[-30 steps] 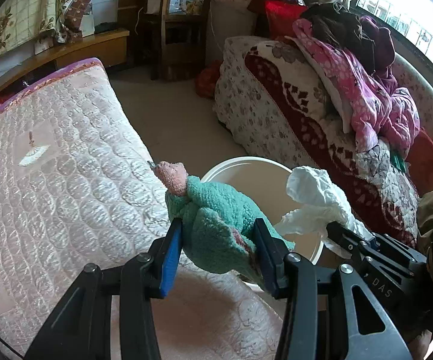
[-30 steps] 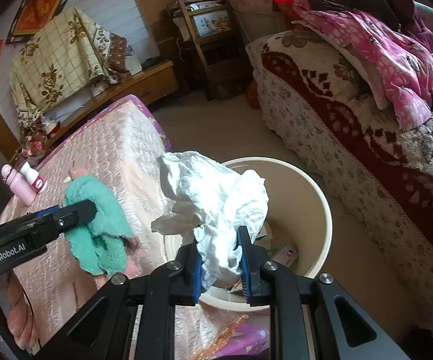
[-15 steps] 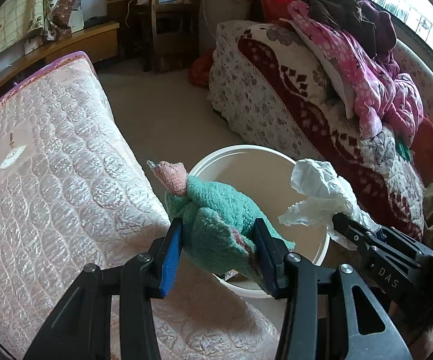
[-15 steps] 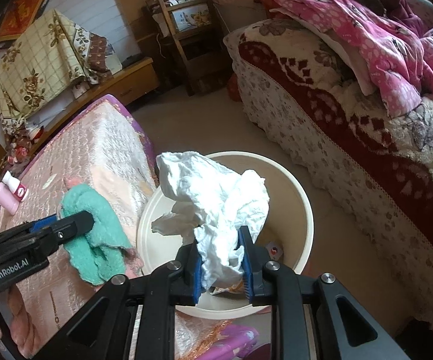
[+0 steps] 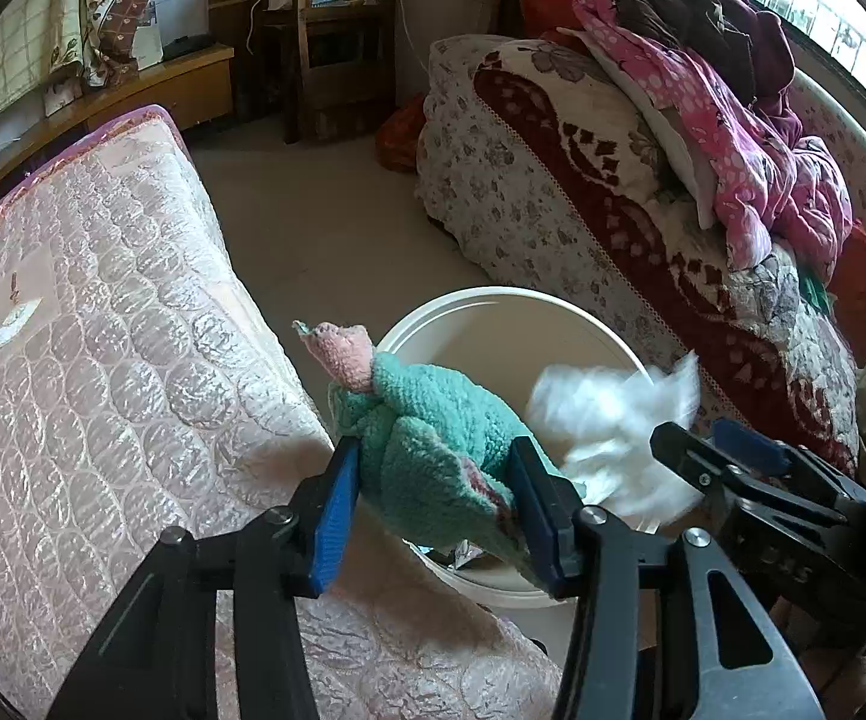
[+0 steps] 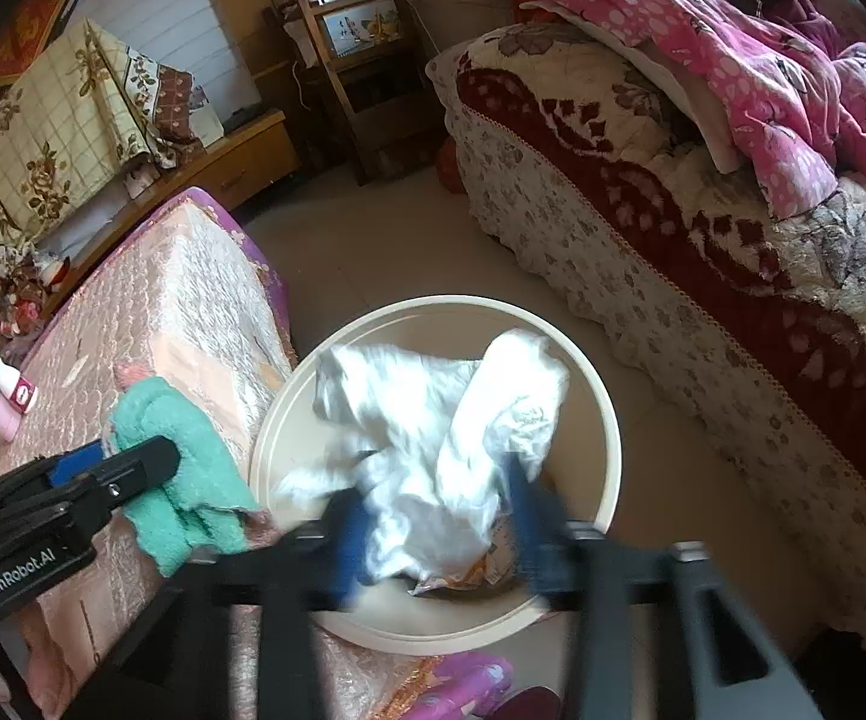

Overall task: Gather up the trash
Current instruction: 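Open both tools to drop the cloth and tissue into the bucket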

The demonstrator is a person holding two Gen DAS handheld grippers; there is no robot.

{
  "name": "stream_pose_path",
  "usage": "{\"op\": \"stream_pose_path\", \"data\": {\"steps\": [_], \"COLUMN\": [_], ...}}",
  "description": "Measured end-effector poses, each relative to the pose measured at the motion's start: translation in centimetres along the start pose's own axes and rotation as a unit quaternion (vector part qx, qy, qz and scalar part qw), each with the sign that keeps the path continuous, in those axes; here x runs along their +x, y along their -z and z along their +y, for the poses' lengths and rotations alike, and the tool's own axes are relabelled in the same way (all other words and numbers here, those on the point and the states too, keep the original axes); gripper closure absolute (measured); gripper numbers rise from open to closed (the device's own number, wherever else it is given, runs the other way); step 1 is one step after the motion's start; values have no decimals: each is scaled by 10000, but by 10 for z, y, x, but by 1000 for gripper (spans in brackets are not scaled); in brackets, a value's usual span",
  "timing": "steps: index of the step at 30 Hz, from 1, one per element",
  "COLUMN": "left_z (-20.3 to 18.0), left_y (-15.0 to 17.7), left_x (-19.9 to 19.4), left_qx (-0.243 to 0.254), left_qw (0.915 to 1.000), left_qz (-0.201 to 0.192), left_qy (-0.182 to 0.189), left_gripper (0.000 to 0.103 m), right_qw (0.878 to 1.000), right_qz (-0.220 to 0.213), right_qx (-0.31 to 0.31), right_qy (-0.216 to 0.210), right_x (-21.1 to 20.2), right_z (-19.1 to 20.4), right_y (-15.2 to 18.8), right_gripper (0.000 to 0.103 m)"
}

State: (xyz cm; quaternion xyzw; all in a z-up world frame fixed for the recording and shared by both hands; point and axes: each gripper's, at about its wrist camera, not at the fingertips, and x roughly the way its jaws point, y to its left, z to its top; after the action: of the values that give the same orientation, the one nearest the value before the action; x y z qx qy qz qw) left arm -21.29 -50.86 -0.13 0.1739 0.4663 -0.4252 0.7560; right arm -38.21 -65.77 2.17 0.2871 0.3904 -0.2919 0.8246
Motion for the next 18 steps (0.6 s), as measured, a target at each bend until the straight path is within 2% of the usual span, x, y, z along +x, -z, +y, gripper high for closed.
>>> {"op": "stream_pose_path", "data": {"steps": [3, 9, 11, 15, 18], "left_z": [1, 5, 8, 13, 19], "left_y": [0, -2, 0, 3, 5], "left_x": [-1, -11, -14, -23, -32], "left_qx": [2, -60, -77, -129, -228], "left_qw": [10000, 9999, 9998, 9996, 9992], "left_qz": [8, -96, -143, -224, -330], "left_qy": [-24, -55, -70, -62, 18], "left_gripper": [51, 48, 42, 40, 32], "right_qw": [9999, 9999, 9999, 9999, 9998], "right_qz": [-134, -111, -103, -111, -143], "right_qx": [69, 74, 76, -33, -97], "right_qy": [-44, -50, -64, -39, -30], "right_x": [-5, -6, -7, -9, -14], "right_z": [-2, 1, 3, 10, 16], "right_y": [-1, 0, 1, 5, 7], "right_gripper": [28, 28, 28, 28, 28]}}
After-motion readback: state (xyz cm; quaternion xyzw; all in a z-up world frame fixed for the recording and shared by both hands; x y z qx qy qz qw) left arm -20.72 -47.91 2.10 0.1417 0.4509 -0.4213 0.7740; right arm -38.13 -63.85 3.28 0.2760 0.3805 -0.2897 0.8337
